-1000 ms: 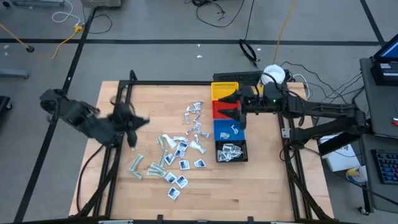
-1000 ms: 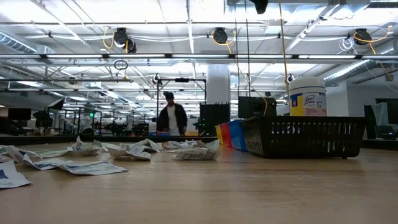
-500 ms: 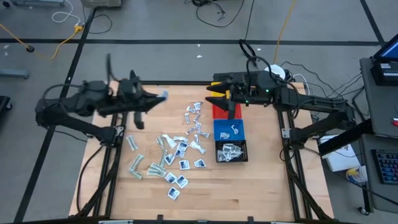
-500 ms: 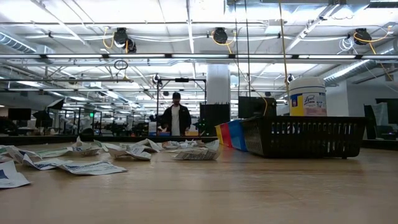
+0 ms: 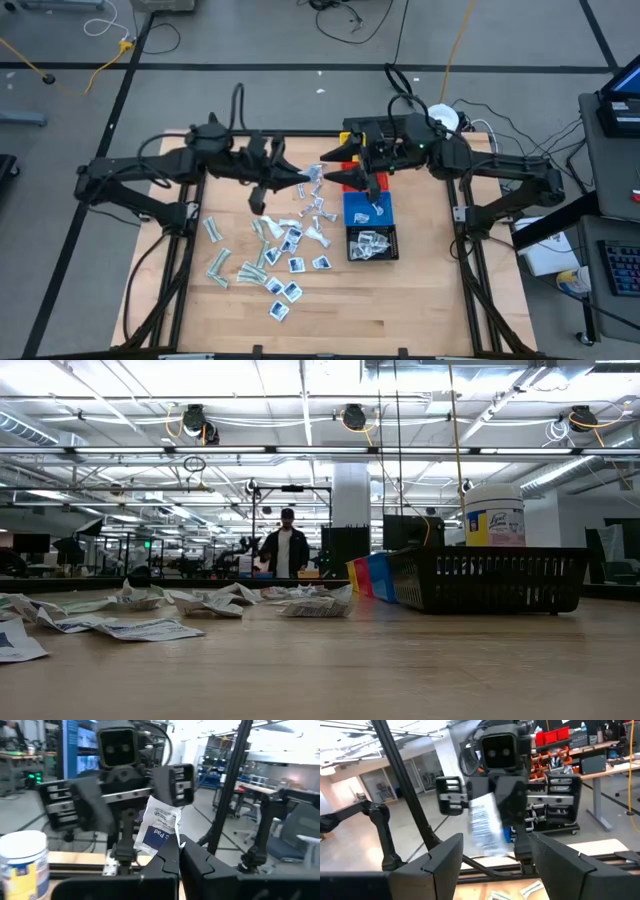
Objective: Pick & Place First Aid Supplies
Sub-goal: Put the blue alcohol pad into the blue bin
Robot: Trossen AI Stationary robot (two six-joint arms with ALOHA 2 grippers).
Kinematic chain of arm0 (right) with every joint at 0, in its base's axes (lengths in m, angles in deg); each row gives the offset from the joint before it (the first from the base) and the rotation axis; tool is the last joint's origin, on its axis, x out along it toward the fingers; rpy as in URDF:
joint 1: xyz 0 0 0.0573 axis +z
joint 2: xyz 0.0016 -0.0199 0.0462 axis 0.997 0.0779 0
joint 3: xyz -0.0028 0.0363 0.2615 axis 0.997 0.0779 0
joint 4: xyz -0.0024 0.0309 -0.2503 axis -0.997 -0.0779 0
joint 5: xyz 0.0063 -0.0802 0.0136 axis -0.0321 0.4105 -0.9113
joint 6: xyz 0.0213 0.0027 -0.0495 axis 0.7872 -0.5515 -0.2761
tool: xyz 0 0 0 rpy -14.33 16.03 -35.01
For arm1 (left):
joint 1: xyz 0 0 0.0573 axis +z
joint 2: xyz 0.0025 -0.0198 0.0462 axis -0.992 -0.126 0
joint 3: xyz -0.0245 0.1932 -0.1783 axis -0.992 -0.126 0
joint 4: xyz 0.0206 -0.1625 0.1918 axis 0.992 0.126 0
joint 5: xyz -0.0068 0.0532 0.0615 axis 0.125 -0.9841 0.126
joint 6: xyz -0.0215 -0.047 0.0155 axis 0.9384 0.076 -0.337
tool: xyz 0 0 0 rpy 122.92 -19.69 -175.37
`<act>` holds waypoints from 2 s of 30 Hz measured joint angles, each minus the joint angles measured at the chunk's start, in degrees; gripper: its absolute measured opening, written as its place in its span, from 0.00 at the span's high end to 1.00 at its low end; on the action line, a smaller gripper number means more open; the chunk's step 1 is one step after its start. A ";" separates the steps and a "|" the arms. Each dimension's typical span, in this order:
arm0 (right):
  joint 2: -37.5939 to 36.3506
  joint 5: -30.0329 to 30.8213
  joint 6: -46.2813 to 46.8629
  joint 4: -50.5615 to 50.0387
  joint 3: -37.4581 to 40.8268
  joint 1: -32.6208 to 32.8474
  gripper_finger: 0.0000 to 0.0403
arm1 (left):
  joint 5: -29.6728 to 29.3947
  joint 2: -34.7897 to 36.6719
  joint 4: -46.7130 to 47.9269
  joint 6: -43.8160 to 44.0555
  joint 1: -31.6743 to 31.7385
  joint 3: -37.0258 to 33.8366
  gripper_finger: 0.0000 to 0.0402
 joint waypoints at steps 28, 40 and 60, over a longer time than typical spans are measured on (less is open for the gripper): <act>4.55 -7.48 6.51 3.81 0.13 0.24 0.97 | -0.54 -1.28 -2.35 1.48 1.30 0.03 1.00; 3.58 -9.92 6.48 5.02 0.20 0.22 0.97 | -1.17 -1.25 0.40 2.91 1.29 0.09 1.00; 3.32 -7.44 8.87 2.30 -0.04 0.09 0.66 | -0.92 -0.80 -0.35 2.46 1.36 -0.09 1.00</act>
